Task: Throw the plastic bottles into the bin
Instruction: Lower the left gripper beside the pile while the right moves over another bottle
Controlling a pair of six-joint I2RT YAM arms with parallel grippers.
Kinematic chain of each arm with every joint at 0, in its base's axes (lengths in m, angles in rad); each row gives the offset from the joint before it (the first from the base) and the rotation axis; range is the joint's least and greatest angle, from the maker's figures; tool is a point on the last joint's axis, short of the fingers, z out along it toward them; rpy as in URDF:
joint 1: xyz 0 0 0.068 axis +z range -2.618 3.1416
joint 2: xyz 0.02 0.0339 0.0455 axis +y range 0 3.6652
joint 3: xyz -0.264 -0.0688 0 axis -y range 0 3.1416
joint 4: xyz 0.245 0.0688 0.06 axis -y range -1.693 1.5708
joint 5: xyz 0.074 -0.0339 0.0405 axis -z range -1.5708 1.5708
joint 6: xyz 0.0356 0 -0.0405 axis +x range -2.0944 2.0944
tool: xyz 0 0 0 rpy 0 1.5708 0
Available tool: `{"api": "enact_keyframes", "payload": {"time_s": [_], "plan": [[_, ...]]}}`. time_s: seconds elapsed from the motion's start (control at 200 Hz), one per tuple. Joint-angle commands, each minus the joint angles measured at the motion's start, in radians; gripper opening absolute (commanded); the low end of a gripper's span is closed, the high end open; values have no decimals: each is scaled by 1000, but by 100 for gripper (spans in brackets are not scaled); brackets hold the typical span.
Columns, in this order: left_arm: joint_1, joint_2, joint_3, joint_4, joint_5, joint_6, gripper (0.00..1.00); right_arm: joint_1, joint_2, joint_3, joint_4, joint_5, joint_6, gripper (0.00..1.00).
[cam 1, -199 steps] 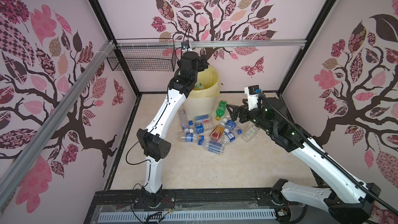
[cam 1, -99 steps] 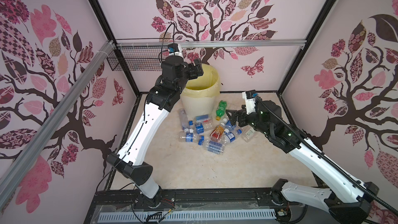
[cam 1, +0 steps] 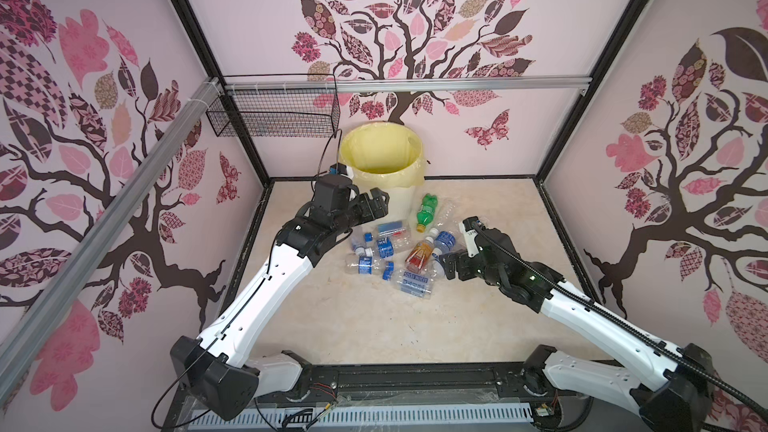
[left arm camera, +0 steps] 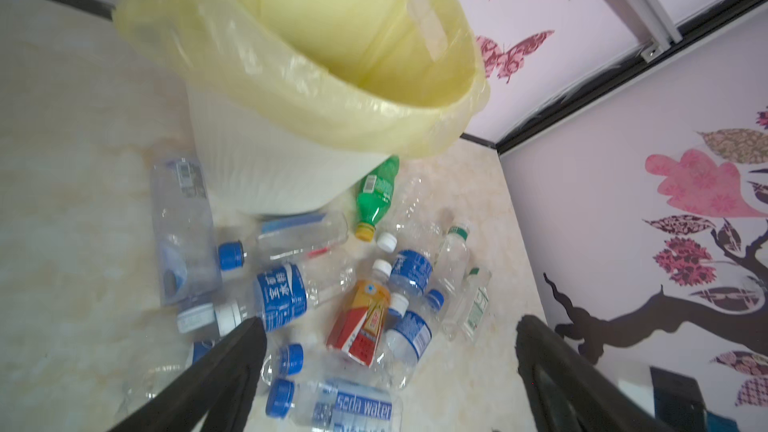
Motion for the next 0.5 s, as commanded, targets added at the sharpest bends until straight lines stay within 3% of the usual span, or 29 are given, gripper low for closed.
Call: {"api": "enact_keyframes", "payload": {"time_s": [0.0, 0.075, 0.255, 0.495], "plan": [[-23, -23, -124, 78, 106, -61, 97, -23, 4, 1, -43, 163, 109, 99], [-72, -18, -161, 106, 112, -56, 97, -84, 26, -13, -70, 209, 171, 100], [-172, 23, -188, 134, 124, -66, 97, -327, 99, -49, -40, 52, 266, 99], [-252, 59, -220, 181, 120, -81, 97, -348, 244, -23, 34, 77, 257, 100]]}}
